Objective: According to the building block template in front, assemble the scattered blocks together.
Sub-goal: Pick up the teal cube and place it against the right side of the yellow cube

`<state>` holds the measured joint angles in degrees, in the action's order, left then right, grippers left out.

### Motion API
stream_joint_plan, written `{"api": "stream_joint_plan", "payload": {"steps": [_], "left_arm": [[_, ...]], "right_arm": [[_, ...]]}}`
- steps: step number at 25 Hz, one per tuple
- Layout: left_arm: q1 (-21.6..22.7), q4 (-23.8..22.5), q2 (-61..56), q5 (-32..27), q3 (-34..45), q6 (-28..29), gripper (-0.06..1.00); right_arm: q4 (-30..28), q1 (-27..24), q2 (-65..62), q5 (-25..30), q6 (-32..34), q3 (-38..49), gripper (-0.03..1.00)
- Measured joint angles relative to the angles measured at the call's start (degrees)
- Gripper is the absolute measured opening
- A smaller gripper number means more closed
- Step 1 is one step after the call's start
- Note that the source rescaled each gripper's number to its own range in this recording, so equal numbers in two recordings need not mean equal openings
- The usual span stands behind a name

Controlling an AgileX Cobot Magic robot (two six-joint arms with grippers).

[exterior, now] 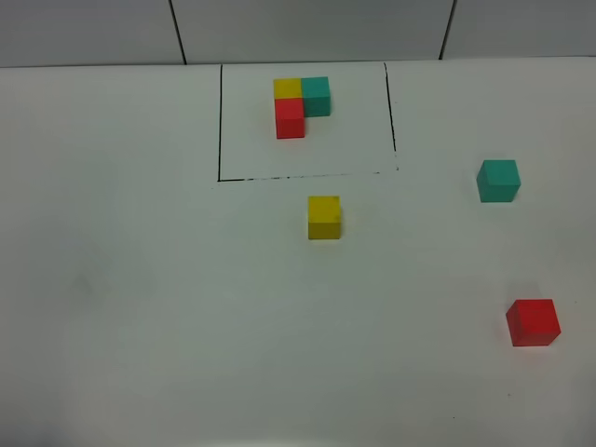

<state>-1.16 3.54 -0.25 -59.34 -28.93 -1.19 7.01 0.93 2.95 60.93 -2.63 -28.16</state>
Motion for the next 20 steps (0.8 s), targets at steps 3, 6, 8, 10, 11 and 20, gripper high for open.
{"api": "stream_joint_plan", "payload": {"steps": [3, 6, 8, 10, 11, 20], "left_arm": [[0.0, 0.0, 0.0, 0.0, 0.0, 0.0, 0.62], [0.0, 0.0, 0.0, 0.0, 0.0, 0.0, 0.62], [0.0, 0.0, 0.0, 0.0, 0.0, 0.0, 0.62], [0.0, 0.0, 0.0, 0.0, 0.0, 0.0, 0.62], [0.0, 0.0, 0.0, 0.0, 0.0, 0.0, 0.62], [0.0, 0.0, 0.0, 0.0, 0.0, 0.0, 0.62]], "right_arm": [[0.0, 0.0, 0.0, 0.0, 0.0, 0.0, 0.72], [0.0, 0.0, 0.0, 0.0, 0.0, 0.0, 0.72], [0.0, 0.0, 0.0, 0.0, 0.0, 0.0, 0.72], [0.06, 0.0, 0.0, 0.0, 0.0, 0.0, 0.72], [0.06, 0.0, 0.0, 0.0, 0.0, 0.0, 0.72], [0.06, 0.0, 0.0, -0.05, 0.06, 0.0, 0.72]]}}
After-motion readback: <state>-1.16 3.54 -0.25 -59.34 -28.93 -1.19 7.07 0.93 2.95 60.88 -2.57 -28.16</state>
